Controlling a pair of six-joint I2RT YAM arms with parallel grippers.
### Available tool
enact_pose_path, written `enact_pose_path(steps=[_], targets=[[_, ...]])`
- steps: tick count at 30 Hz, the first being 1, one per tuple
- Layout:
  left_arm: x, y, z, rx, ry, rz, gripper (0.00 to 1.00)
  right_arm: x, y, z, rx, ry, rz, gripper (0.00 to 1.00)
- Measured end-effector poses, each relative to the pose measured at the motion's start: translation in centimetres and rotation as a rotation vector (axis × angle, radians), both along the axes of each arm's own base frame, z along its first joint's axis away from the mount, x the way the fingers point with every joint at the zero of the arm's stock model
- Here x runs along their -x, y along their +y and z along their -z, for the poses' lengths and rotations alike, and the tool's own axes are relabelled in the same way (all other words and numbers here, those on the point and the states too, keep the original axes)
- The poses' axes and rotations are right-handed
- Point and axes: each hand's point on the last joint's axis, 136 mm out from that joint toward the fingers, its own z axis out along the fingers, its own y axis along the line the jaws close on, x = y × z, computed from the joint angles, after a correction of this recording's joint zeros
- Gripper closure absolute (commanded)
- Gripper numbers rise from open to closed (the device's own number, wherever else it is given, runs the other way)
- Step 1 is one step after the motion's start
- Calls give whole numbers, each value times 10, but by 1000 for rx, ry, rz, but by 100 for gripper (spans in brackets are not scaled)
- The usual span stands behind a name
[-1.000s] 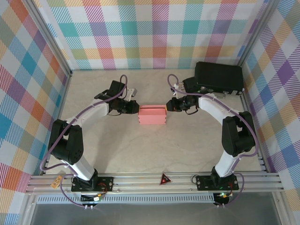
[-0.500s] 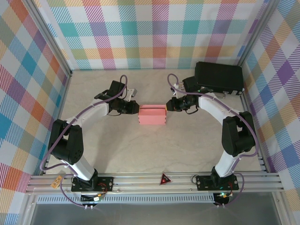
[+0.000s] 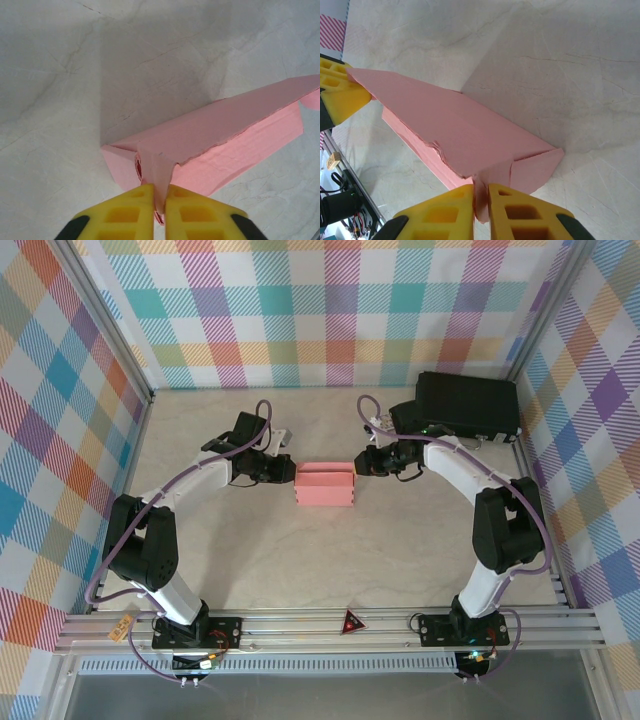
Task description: Fold the paper box
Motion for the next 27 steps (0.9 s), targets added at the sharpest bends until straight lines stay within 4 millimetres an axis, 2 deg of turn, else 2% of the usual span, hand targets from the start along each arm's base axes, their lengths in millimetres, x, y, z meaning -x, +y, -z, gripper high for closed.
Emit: enact_pose_path(steps=[15, 27], targets=[[-1, 1, 1, -12, -6, -2, 92, 4, 3, 3, 4, 14, -10, 80], [0, 0, 1, -14, -10, 5, 92, 3, 2, 4, 13, 10, -6, 84]])
